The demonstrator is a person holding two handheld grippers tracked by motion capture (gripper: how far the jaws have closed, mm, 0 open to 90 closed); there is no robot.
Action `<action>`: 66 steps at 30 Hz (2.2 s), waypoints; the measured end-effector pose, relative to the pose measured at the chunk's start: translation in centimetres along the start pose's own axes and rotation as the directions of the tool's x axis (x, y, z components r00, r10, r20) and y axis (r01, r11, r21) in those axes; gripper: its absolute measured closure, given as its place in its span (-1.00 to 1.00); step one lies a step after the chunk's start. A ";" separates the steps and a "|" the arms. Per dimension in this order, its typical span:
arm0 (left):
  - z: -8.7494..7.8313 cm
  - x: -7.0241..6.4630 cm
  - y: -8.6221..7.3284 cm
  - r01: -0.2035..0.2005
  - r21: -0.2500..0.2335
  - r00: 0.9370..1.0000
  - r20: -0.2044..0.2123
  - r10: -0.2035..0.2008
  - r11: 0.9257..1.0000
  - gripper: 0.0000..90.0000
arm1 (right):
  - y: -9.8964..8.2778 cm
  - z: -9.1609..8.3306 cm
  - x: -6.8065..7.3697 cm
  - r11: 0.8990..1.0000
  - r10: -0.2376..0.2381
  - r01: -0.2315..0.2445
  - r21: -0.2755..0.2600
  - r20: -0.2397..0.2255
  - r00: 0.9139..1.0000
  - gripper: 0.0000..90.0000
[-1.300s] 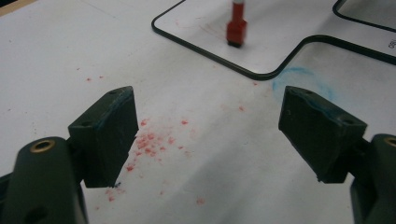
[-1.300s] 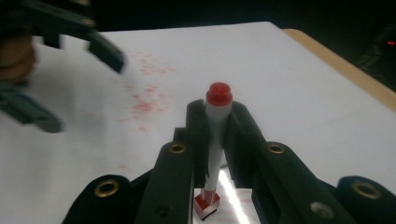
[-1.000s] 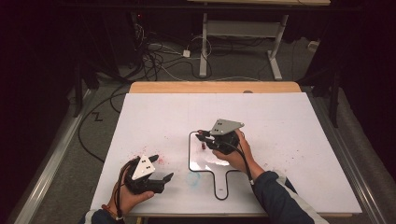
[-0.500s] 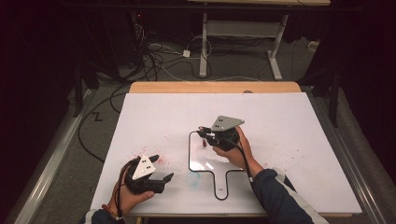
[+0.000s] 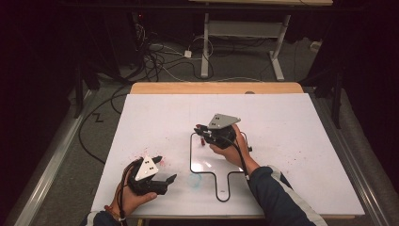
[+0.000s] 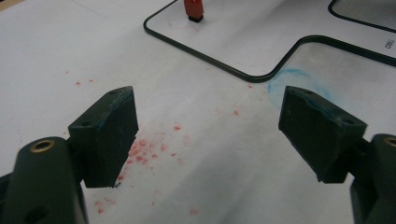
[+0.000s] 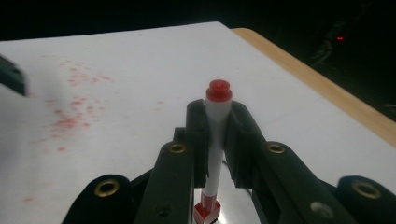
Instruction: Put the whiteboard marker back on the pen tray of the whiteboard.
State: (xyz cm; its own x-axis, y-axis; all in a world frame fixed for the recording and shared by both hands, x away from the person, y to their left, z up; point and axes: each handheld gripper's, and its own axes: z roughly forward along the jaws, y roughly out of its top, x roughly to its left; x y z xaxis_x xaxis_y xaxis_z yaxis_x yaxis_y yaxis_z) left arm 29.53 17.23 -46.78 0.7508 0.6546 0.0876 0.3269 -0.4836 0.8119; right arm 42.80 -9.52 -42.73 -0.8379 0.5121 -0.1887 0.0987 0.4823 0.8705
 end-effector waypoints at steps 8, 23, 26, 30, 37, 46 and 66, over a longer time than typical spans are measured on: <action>0.1 0.0 0.0 -0.009 0.004 1.000 0.004 0.009 1.000 -0.58 | 0.2 0.4 1.7 0.999 -0.013 0.009 -0.037 -0.103 0.995 0.81; 0.2 0.0 0.0 -0.010 0.006 1.000 0.009 0.010 1.000 -0.58 | -0.5 0.8 -0.3 0.998 0.022 -0.022 -0.062 -0.007 1.000 0.81; 0.3 -0.1 0.0 -0.017 0.012 1.000 0.010 0.017 1.000 -0.58 | 0.0 1.8 -0.1 0.998 0.020 -0.021 -0.066 -0.020 1.000 0.81; 0.3 -0.1 0.0 -0.019 0.011 1.000 0.013 0.019 1.000 -0.58 | 0.2 2.8 -0.4 0.996 0.039 -0.039 -0.084 0.002 0.999 0.81; 0.2 0.1 -0.1 -0.012 0.006 1.000 0.017 0.012 1.000 -0.58 | 0.6 3.2 0.4 0.995 0.042 -0.046 -0.087 -0.047 0.998 0.81; 0.3 0.0 -0.1 -0.017 0.014 1.000 0.016 0.017 1.000 -0.58 | 0.2 2.3 0.6 0.997 -0.026 0.028 -0.065 0.032 0.999 0.81; 0.4 -0.1 0.0 -0.013 0.020 1.000 0.018 0.013 1.000 -0.58 | -2.7 -3.2 -0.3 0.998 0.015 -0.009 -0.065 0.088 0.996 0.81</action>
State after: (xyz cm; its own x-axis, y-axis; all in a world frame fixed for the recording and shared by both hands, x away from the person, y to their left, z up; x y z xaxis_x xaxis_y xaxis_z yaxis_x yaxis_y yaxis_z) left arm 29.68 16.92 -47.02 0.7651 0.6379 0.0878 0.3285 -0.5039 0.7988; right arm 41.06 -13.21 -43.61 -0.7857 0.5802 -0.2148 0.0714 0.4300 0.9000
